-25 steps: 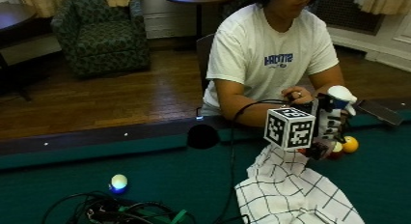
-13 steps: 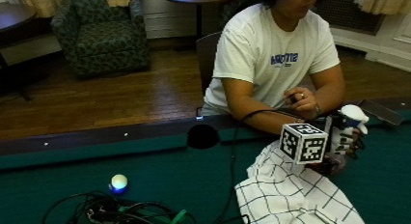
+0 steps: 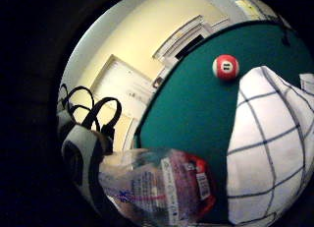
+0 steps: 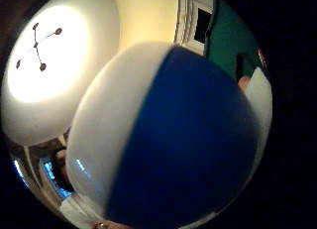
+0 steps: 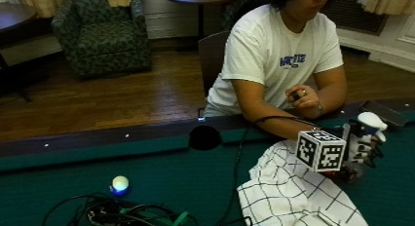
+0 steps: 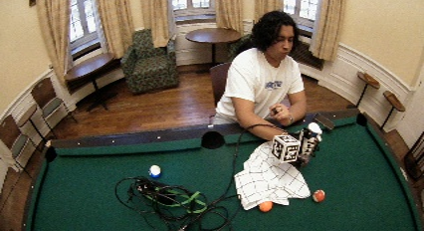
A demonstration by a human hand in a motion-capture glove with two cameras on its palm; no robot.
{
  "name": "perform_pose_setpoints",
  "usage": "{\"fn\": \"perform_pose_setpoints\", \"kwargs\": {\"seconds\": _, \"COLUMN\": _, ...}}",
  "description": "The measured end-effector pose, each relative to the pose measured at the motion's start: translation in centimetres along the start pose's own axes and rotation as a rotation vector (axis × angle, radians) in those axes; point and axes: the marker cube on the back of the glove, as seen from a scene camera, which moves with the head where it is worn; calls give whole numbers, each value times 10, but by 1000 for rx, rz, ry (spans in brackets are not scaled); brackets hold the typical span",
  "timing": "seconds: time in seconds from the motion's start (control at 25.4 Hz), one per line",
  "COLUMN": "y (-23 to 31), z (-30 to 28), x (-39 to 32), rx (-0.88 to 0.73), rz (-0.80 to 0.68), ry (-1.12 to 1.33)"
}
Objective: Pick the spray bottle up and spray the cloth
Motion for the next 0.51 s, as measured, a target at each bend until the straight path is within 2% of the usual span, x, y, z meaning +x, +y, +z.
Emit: {"fn": "perform_pose_setpoints", "kwargs": {"seconds": 0.51, "y": -33, "z": 31, "x": 9, "rx": -10, "rz": 6, "ry": -9}}
